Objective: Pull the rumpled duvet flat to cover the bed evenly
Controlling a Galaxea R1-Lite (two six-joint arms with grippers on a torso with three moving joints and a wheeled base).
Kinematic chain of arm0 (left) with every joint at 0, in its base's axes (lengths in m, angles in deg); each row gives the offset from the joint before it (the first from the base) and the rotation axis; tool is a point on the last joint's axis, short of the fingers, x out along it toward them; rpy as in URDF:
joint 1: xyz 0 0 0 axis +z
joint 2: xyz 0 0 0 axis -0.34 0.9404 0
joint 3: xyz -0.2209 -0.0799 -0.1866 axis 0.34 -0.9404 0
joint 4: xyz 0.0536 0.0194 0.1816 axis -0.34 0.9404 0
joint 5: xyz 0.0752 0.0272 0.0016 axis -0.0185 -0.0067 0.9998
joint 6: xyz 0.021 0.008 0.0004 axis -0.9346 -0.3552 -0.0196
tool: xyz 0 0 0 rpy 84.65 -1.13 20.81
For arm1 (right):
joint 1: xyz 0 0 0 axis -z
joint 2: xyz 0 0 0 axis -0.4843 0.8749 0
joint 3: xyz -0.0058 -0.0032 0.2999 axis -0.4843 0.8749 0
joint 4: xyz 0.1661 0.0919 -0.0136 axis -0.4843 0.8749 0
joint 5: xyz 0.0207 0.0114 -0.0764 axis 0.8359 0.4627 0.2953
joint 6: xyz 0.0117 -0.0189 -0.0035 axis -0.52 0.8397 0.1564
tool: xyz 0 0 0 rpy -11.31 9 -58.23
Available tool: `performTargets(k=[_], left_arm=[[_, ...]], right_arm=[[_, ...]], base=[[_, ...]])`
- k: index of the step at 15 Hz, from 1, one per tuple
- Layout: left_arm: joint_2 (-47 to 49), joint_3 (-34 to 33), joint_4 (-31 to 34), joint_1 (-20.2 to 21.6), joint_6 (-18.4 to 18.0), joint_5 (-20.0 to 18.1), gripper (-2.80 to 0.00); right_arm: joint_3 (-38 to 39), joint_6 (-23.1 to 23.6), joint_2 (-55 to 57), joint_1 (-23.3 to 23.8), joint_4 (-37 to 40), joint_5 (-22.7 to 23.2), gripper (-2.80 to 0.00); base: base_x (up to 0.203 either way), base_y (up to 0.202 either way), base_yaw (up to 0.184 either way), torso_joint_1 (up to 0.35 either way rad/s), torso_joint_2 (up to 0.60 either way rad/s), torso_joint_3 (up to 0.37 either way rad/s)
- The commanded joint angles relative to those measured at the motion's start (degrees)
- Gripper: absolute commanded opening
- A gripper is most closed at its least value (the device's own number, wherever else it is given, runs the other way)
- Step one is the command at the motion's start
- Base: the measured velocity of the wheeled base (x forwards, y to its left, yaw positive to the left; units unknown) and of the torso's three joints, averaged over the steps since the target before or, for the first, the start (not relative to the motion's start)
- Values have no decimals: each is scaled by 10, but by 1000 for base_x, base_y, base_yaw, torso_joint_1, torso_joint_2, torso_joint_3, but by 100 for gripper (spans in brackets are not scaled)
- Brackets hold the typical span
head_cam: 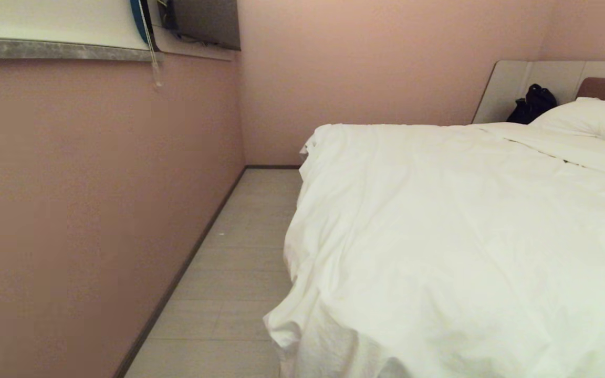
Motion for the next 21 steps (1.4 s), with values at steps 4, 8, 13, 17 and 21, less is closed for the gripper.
performTargets(k=[4,8,13,17,21], left_arm=[[1,0,-2,0,1,0,-280],[1,0,-2,0,3,0,-280],[0,0,-2,0,4,0,-280],[0,0,-1,0,6,-1,-280],[0,0,-2,0,5,-1,-280]], right_arm=[[0,0,1,0,0,0,-280],[0,0,1,0,0,0,-280],[0,0,1,0,0,0,-280],[0,0,1,0,0,0,-280],[0,0,1,0,0,0,-280]], base=[[-131,0,3,1,3,2],[-192,0,0,4,4,3],[-193,0,1,4,1,3],[-143,0,1,-1,1,2],[0,0,0,0,0,0]])
